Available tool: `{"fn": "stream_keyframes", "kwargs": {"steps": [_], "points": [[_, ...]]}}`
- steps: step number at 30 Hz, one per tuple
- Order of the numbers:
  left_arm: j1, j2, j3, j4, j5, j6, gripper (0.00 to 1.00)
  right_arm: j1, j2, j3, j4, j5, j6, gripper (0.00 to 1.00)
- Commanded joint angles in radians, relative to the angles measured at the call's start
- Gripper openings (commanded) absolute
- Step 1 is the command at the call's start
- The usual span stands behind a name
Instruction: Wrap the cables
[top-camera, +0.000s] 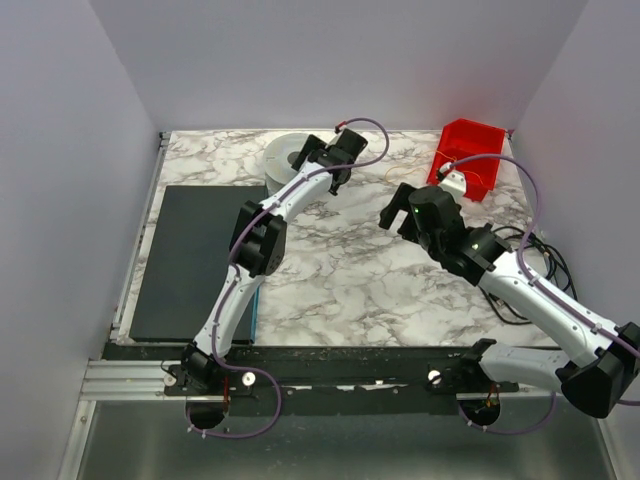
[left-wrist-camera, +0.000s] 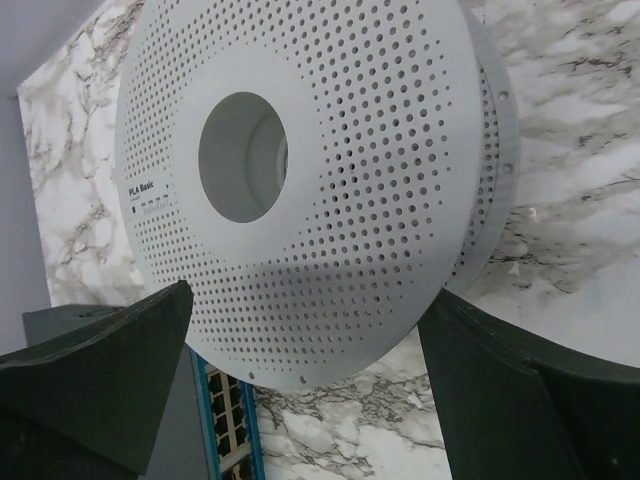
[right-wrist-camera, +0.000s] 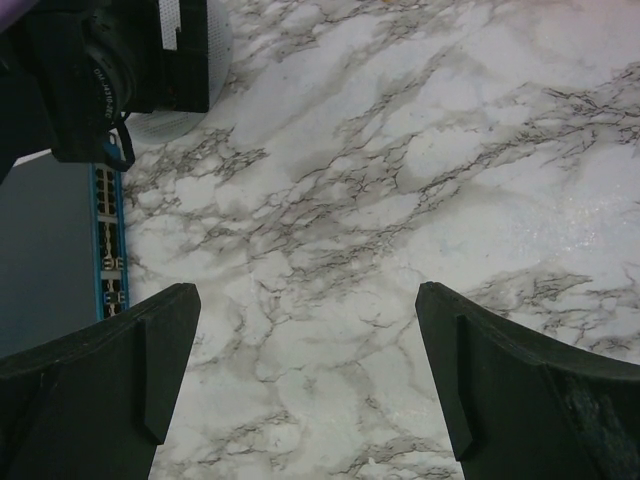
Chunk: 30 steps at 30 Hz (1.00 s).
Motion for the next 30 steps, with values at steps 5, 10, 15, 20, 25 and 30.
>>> {"fn": "stream_keyframes", "kwargs": {"steps": [5, 10, 15, 20, 25, 30], "points": [[0.004, 0.062, 0.008, 0.075, -0.137, 0.162, 0.81, -0.006, 0.013, 0.035, 0.011, -0.006, -0.016, 1.00], [0.006, 0.066, -0.005, 0.096, -0.153, 0.188, 0.52, -0.005, 0.018, 0.030, 0.010, -0.014, -0.012, 1.00], [0.004, 0.054, -0.007, 0.109, -0.169, 0.178, 0.22, -0.005, 0.011, 0.024, 0.012, -0.012, -0.011, 1.00], [-0.018, -0.002, -0.006, 0.133, -0.167, 0.184, 0.00, -0.005, -0.001, 0.016, 0.010, -0.008, -0.007, 1.00], [-0.045, -0.118, -0.056, 0.171, -0.133, 0.178, 0.00, -0.005, -0.017, 0.007, 0.010, -0.007, 0.009, 1.00], [-0.066, -0.240, -0.097, 0.134, -0.083, 0.106, 0.00, -0.005, -0.021, 0.000, 0.011, -0.002, 0.025, 1.00]]}}
